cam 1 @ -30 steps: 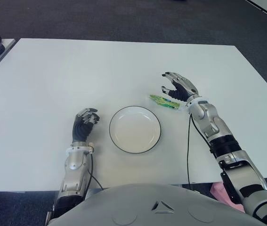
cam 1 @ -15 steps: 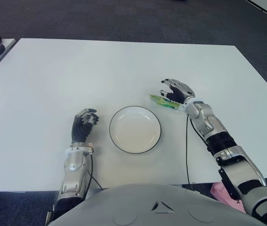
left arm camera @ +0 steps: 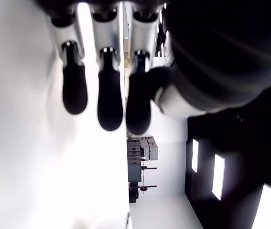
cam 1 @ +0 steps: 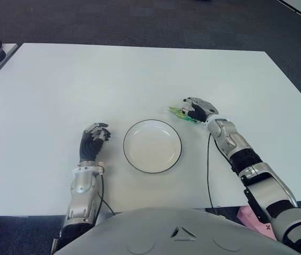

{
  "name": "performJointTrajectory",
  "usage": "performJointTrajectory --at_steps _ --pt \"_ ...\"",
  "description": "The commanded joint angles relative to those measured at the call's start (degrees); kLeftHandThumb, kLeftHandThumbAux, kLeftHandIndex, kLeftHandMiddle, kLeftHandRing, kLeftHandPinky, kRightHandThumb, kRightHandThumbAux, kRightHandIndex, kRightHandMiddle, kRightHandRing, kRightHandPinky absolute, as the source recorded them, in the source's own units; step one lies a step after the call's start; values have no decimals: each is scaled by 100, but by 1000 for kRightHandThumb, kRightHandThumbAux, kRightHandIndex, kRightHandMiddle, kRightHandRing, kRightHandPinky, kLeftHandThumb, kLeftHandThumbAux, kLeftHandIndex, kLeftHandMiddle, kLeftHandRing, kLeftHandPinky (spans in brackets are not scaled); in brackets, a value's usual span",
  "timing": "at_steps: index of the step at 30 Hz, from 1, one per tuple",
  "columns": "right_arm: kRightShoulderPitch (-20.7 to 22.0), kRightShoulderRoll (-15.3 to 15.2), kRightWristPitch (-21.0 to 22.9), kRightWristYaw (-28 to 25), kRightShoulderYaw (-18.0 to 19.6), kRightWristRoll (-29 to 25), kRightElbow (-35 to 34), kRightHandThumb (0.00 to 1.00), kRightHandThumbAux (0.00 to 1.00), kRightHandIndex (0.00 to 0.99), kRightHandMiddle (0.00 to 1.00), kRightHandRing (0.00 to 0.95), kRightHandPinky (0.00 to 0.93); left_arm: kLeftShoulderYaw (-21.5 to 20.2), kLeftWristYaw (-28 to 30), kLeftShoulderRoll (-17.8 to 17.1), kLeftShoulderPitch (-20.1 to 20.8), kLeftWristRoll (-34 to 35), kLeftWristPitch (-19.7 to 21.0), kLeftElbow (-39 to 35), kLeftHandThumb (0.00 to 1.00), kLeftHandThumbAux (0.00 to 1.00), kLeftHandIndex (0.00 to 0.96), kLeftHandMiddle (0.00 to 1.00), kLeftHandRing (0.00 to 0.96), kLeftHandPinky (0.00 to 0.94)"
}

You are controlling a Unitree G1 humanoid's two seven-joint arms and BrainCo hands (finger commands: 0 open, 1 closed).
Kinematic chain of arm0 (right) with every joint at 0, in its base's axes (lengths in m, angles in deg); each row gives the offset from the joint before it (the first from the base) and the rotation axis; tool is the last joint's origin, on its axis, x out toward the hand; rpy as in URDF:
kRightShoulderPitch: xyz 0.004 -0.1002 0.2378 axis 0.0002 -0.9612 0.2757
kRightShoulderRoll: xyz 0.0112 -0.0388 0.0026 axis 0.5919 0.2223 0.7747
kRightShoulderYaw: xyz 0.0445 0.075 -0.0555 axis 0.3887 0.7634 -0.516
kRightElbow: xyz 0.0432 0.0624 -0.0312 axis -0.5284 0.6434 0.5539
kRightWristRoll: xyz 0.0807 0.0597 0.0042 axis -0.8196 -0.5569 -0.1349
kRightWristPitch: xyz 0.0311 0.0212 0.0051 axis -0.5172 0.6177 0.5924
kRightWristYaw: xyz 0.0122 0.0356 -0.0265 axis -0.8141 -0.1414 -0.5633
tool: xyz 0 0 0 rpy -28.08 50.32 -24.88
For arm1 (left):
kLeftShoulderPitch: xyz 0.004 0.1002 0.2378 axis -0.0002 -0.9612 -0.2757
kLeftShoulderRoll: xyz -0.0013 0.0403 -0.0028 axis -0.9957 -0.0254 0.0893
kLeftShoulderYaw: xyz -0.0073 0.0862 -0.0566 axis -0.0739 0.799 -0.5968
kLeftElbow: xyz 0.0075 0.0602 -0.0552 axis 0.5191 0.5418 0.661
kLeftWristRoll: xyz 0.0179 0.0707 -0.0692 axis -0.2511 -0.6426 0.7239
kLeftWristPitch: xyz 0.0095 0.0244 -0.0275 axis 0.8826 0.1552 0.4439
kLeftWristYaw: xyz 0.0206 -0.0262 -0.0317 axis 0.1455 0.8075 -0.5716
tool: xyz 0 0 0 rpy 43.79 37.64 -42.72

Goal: Put the toothpaste on the table into the plate.

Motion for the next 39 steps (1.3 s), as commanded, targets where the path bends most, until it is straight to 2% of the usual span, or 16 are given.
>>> performJointTrajectory --at_steps 1,18,29,39 --pt "-159 -4 91 162 -120 102 59 537 104 0 0 0 0 -14 18 24 -108 44 173 12 694 724 433 593 572 546" --pt "-774 -16 124 486 -163 -103 205 574 124 0 0 0 0 -10 25 33 -171 69 280 -120 694 724 433 589 571 549" --pt "-1401 -65 607 439 -157 -59 -435 601 147 0 0 0 0 -19 -2 16 -194 38 261 -109 694 724 433 594 573 551" --pt "-1838 -12 992 549 -196 41 -852 581 125 0 0 0 0 -8 33 10 -233 61 252 -154 693 723 433 592 566 541"
